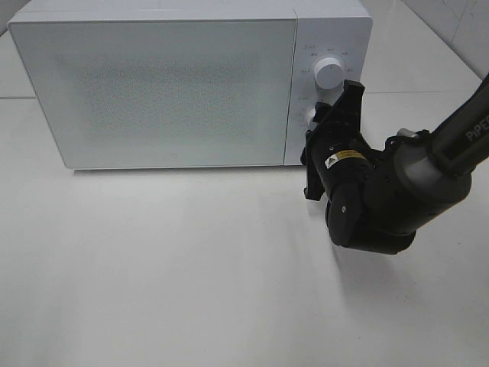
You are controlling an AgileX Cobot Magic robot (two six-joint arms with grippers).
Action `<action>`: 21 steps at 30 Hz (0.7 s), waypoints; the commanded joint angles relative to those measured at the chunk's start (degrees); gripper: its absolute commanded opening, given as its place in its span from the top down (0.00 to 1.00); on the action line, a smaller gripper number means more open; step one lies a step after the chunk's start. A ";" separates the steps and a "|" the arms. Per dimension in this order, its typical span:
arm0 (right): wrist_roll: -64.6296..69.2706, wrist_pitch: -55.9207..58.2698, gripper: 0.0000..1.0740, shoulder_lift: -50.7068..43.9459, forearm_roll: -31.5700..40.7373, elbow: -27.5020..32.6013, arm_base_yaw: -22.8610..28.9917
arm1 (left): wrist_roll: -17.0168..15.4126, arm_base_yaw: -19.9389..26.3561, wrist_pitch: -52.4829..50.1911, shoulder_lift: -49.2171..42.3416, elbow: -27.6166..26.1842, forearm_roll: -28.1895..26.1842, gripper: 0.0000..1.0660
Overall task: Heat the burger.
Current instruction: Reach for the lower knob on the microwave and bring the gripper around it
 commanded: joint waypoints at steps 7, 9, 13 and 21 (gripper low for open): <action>-2.75 -10.77 0.95 -0.63 -8.31 -2.52 0.46 | 0.00 -0.23 -0.06 -0.92 0.23 0.00 0.08; -3.32 -10.77 0.90 -0.63 -7.10 -2.52 0.46 | 0.00 -0.23 -0.06 -0.92 0.23 0.00 0.08; -4.01 -10.77 0.84 -0.63 -5.56 -2.52 0.46 | 0.00 -0.23 -0.06 -0.92 0.23 0.00 0.08; -7.10 -10.77 0.56 -1.03 -0.69 -2.46 -0.11 | 0.00 -0.23 -0.06 -0.92 0.23 0.00 0.08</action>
